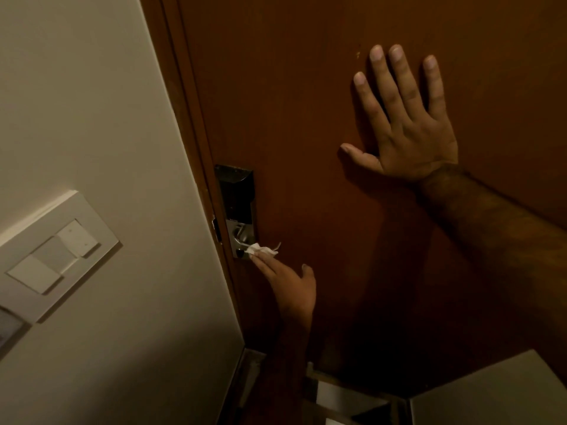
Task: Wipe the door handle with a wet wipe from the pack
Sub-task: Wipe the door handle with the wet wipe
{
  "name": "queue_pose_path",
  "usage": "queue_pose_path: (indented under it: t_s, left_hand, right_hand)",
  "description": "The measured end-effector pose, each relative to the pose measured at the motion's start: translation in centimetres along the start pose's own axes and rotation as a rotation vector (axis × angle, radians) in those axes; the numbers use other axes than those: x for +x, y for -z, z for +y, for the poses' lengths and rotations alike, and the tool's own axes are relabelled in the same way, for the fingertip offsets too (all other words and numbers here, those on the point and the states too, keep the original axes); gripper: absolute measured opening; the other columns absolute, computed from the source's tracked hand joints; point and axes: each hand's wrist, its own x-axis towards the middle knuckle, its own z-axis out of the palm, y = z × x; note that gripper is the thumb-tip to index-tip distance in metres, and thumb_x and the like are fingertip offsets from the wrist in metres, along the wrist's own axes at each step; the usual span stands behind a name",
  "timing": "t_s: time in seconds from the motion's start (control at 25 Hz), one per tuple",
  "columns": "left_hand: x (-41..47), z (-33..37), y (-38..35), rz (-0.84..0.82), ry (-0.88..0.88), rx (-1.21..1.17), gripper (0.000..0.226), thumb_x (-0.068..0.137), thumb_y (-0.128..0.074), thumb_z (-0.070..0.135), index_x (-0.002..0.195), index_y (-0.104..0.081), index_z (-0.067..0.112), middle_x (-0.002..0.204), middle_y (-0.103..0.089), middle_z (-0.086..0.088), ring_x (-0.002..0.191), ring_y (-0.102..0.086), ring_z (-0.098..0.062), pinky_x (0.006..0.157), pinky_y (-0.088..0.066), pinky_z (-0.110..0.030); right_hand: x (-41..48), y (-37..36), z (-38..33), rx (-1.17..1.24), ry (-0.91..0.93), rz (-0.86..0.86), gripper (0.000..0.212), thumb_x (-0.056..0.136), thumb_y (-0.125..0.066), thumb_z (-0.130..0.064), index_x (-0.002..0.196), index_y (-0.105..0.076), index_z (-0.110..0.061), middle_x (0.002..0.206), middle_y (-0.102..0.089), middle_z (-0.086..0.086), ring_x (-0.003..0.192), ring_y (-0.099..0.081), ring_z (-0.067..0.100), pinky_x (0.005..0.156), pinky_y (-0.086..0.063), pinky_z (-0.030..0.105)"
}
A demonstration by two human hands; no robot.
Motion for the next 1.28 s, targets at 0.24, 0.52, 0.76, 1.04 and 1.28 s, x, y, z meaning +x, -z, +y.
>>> queue_pose_path:
  t_s: [0.24, 0.52, 0.76, 1.04, 1.28]
  left_hand:
    - [4.9, -0.5, 3.6, 0.167, -0.037, -0.083, 0.109, 0.085, -0.078, 0.014, 0.164, -0.003, 0.021, 0.172, -0.019, -0.009, 0.153, -0.032, -0.030, 0.122, -0.026, -0.032]
    - [4.8, -3.7, 4.9, 0.099, -0.185, 0.370, 0.108, 0.086, -0.069, 0.004, 0.164, 0.004, 0.022, 0.175, 0.003, -0.001, 0.158, -0.018, -0.029, 0.120, -0.015, -0.048]
    - [6.1, -4.0, 5.5, 0.116, -0.279, 0.587, 0.100, 0.089, -0.062, -0.003, 0.164, 0.004, 0.011, 0.175, 0.004, -0.008, 0.160, -0.010, -0.030, 0.124, -0.015, -0.045]
    - [7.6, -2.9, 7.5, 0.073, -0.042, -0.193, 0.056, 0.098, -0.058, 0.009, 0.151, -0.049, 0.025, 0.136, -0.069, -0.003, 0.114, -0.069, -0.019, 0.091, -0.059, -0.036]
    - [5.3, -4.5, 8.8, -0.134, 0.295, -1.207, 0.047, 0.092, -0.045, -0.014, 0.136, -0.054, -0.001, 0.137, -0.062, -0.019, 0.124, -0.063, -0.033, 0.107, -0.052, -0.047]
  right_hand:
    - [0.0, 0.1, 0.0, -0.001, -0.002, 0.000, 0.101, 0.106, -0.029, -0.081, 0.177, -0.014, -0.010, 0.179, -0.019, 0.021, 0.165, -0.023, 0.039, 0.130, -0.005, 0.060]
    - [0.1, 0.0, -0.1, 0.010, -0.008, 0.000, 0.102, 0.106, -0.030, -0.081, 0.177, -0.013, -0.010, 0.179, -0.017, 0.020, 0.166, -0.022, 0.039, 0.131, -0.006, 0.061]
    - [0.1, 0.1, -0.1, 0.006, 0.000, -0.008, 0.102, 0.106, -0.030, -0.081, 0.177, -0.013, -0.009, 0.179, -0.018, 0.021, 0.165, -0.023, 0.039, 0.130, -0.009, 0.062]
    - [0.1, 0.4, -0.1, 0.024, -0.006, -0.041, 0.101, 0.107, -0.030, -0.080, 0.177, -0.012, -0.009, 0.179, -0.019, 0.022, 0.165, -0.024, 0.041, 0.128, -0.014, 0.064]
    - [0.2, 0.5, -0.1, 0.026, -0.015, -0.057, 0.101, 0.107, -0.031, -0.080, 0.177, -0.013, -0.009, 0.179, -0.019, 0.022, 0.165, -0.024, 0.041, 0.128, -0.013, 0.064]
